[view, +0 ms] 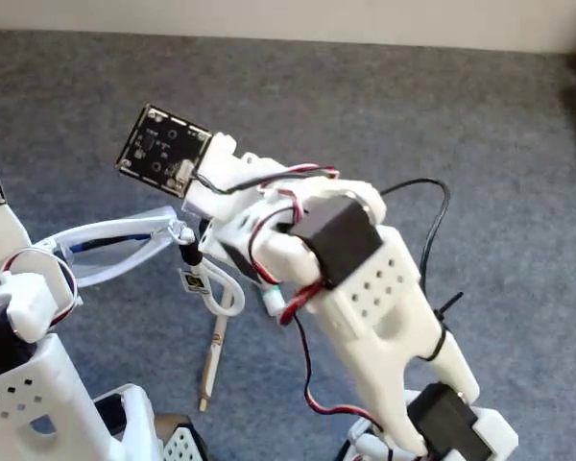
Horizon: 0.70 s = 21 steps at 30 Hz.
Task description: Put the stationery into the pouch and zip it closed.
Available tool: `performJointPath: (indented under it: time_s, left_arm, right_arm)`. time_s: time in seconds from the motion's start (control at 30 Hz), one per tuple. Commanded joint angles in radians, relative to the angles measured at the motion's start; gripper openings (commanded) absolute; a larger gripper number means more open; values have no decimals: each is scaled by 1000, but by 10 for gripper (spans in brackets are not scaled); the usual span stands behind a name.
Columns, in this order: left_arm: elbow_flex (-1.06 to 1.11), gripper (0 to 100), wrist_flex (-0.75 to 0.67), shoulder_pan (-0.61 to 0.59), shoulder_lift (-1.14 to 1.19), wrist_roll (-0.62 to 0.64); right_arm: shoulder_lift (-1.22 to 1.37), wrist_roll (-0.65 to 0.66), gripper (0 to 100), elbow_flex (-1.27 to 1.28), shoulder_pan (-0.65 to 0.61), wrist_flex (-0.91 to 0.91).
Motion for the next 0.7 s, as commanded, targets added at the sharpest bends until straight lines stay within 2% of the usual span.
performJointPath:
  time_s: [0.0, 0.2, 0.47, 0.67]
  left_arm:
    - [12, 11, -15, -13, 12, -6]
    - [13, 11, -15, -13, 12, -6]
    - [13, 11, -15, -13, 12, -6]
    - [13, 11, -15, -13, 12, -6]
  right_arm:
    - [-90, -14, 4, -7, -77, -22]
    - [-140, -14, 4, -2, -193, -15]
    - [-145, -14, 4, -2, -236, -13]
    - [-145, -14, 4, -12, -277, 64]
